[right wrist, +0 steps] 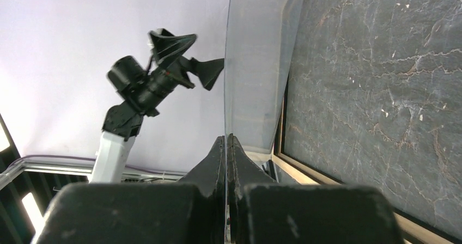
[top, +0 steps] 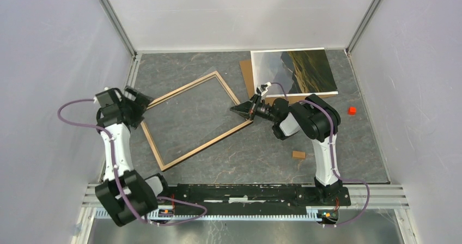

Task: Put the photo into the frame

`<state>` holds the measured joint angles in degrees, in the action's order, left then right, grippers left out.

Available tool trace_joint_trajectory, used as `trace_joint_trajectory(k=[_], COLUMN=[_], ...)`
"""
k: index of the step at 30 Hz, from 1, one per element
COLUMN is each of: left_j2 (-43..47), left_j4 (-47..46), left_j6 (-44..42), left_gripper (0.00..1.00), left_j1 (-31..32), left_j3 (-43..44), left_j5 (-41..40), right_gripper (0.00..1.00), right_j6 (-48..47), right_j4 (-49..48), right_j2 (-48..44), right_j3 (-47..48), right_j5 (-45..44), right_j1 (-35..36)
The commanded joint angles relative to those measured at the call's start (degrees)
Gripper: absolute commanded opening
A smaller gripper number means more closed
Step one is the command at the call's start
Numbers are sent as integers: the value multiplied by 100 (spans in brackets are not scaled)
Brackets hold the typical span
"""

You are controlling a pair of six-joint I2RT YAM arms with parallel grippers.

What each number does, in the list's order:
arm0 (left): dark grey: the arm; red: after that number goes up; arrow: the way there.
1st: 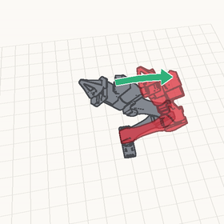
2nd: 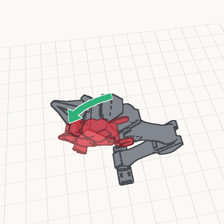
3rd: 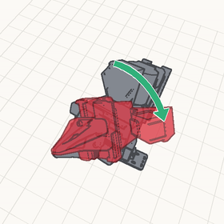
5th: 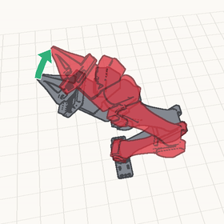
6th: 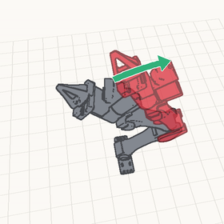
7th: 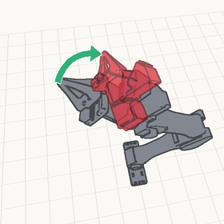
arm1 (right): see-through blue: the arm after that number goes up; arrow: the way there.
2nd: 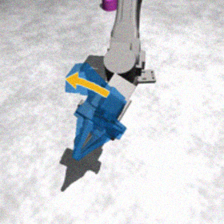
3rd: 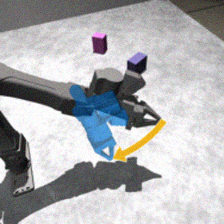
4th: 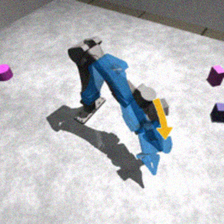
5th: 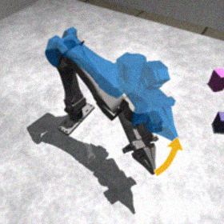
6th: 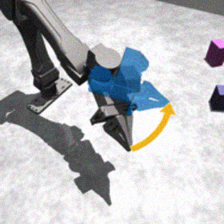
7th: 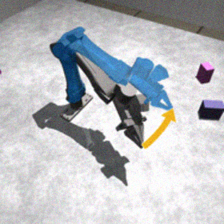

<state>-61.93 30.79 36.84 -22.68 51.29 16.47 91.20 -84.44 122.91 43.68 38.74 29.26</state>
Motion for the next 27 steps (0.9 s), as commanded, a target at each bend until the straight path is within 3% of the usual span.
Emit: trace_joint_trajectory(k=[1, 11, 15, 23, 27], left_j2=[-478, -760, -1232, -2184, -2233], left_j4=[-534, -1323, -1398, -2303, -2562], left_j6=[691, 435, 538, 1047, 1133], left_gripper=[100, 100, 100, 100, 100], left_j1=[-849, -943, -975, -1007, -1006], left_j3=[-373, -979, -986, -1289, -1430], left_j5=[50, -1482, -1459, -524, -235], right_gripper=[0, 0, 0, 0, 0], right_j6=[60, 298, 307, 440, 649], right_j4=[-1692, -2004, -2011, -2241, -2658], right_j2=[115, 178, 150, 111, 174], right_j3=[175, 336, 354, 467, 552], right_j5=[194, 336, 345, 414, 443], right_j1=[61, 89, 97, 140, 180])
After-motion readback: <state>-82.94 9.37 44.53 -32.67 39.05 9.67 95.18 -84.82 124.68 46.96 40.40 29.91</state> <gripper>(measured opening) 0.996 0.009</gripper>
